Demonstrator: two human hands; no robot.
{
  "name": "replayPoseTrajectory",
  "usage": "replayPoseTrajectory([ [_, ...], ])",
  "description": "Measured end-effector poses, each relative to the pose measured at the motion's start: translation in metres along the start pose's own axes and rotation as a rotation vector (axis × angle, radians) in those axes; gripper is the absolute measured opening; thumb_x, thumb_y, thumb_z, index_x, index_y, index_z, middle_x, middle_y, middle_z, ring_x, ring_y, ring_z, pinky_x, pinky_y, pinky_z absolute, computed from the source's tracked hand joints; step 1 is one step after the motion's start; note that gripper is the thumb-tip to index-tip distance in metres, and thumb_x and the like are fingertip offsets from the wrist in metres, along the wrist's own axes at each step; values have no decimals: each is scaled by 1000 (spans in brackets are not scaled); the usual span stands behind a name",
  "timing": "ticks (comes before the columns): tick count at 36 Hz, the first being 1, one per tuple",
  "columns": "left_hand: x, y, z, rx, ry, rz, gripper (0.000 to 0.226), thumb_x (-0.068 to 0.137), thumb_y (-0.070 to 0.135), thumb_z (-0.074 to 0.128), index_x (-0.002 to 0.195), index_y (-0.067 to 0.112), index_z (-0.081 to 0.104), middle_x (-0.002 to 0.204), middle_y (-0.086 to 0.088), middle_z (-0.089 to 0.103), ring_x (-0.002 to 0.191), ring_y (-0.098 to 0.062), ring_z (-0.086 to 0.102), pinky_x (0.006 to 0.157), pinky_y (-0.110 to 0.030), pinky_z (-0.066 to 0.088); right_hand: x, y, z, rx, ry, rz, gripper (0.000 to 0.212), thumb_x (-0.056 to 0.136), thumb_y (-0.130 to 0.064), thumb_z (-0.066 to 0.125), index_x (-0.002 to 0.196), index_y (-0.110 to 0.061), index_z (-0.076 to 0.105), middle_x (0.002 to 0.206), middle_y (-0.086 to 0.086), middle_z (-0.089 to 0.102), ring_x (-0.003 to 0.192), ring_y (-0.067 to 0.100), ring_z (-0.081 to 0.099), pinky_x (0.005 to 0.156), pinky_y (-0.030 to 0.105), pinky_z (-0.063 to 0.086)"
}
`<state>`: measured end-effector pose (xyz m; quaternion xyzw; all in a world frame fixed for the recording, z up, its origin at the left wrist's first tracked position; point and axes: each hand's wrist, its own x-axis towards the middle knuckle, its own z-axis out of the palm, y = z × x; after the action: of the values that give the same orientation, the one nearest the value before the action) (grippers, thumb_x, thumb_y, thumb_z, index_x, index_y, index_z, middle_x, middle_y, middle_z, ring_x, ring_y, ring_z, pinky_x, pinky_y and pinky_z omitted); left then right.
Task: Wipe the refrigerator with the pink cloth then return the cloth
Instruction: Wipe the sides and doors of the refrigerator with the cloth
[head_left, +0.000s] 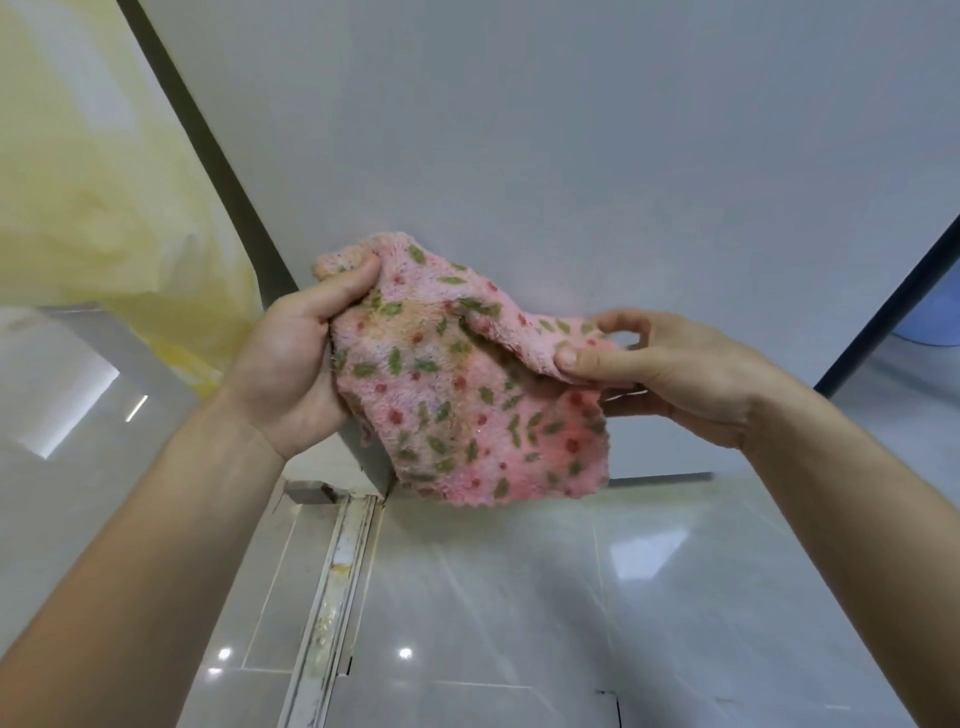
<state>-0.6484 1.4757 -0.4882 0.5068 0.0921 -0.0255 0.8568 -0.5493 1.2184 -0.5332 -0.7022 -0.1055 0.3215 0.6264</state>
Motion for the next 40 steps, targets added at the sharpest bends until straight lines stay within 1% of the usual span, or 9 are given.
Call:
replayPoseTrajectory([
  [5,-3,2,3,39,-2,72,49,109,23,40,93,14,86,106,-11,79,103,-23,77,82,-34,63,-7,-7,-1,111,-54,-23,84,59,-24,88,137,-11,58,115,9,79,101,24,76,97,43,62],
  [12,-5,10,-16,147,-18,26,45,94,13,57,136,-4,62,138,-26,66,129,-37,65,109,-48,54,-15,-9,9,173,-31,-115,71,66,-17,83,133,-9,63,113,8,80,97,21,78,73,28,64],
  [16,-5,18,-27,499,85,31,45,92,23,70,128,-4,69,122,-27,71,101,-49,68,73,-48,64,-18,-11,17,110,189,-299,64,71,-26,85,130,-21,61,98,5,82,84,20,78,68,28,60],
  [20,-4,16,-29,557,176,-1,44,86,26,70,120,-1,75,117,-23,76,104,-29,77,80,-32,66,-19,-10,15,-139,506,-543,55,90,-33,84,138,-33,56,83,0,79,81,16,77,79,30,60],
  [23,-3,14,-30,611,237,-31,58,79,30,75,121,-10,70,103,-21,78,82,-26,79,61,-31,65,-23,-16,15,-181,541,-624,30,95,-35,78,123,-32,68,67,-7,74,69,12,71,71,35,60],
  [25,-2,14,-32,649,288,-28,63,75,33,79,117,-12,70,98,-22,77,74,-28,76,55,-35,64,-24,-19,16,-192,552,-624,11,95,-39,78,102,-31,76,68,-6,75,65,14,70,64,39,59],
  [30,1,13,-32,638,419,59,32,83,25,80,106,3,77,94,-9,80,80,-15,76,66,-22,61,-25,-21,13,-144,550,-535,30,84,-49,81,90,-19,80,65,1,66,66,15,69,76,49,63],
  [35,6,12,-34,655,589,202,26,97,20,74,117,12,58,103,-4,71,89,-11,72,76,-23,57,-29,-24,0,-247,477,-463,33,74,-39,91,100,-23,79,75,-5,79,77,15,79,71,23,62],
  [40,1,20,-38,612,420,175,13,96,14,70,108,16,65,98,-4,71,84,-11,71,75,-26,58,-23,-25,-15,-268,553,-408,15,83,-26,90,91,-17,80,80,7,79,87,27,79,92,47,64],
])
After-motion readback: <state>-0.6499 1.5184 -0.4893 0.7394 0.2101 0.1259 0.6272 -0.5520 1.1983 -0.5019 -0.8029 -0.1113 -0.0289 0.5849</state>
